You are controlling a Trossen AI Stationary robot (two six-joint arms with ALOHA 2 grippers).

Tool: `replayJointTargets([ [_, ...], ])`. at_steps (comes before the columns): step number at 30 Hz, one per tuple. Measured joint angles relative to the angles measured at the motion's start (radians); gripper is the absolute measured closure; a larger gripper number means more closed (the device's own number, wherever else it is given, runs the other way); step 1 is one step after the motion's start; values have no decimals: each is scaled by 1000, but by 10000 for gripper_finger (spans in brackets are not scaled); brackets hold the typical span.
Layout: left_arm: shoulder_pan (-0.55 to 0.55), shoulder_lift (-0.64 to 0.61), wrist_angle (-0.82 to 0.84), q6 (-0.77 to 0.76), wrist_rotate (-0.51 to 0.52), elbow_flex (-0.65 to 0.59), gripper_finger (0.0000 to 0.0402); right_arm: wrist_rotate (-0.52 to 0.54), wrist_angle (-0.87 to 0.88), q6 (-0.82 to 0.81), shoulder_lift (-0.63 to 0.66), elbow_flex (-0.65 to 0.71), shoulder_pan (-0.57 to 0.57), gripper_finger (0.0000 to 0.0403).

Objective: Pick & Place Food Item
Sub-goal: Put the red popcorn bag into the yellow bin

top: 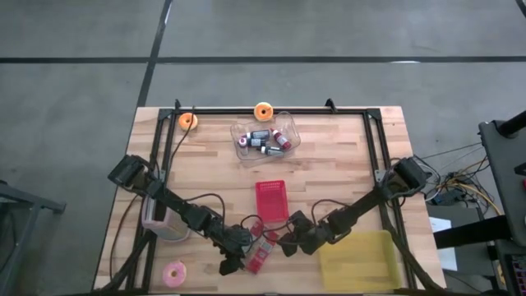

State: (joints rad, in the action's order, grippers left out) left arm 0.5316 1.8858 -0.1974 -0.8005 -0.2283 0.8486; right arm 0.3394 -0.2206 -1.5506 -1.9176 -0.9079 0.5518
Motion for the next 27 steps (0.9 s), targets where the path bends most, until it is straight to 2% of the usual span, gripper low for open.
replayJointTargets([
  [10, 0, 0, -1, 0, 0, -1, 200, 10, -2, -23, -13, -7, -5, 188],
  [18, 0, 0, -1, 0, 1, -2, 200, 53, 0, 38, -19, -42, -14, 188],
  [27, 0, 0, -2, 9, 2, -3, 200, 40, -1, 30, -34, -47, -22, 188],
])
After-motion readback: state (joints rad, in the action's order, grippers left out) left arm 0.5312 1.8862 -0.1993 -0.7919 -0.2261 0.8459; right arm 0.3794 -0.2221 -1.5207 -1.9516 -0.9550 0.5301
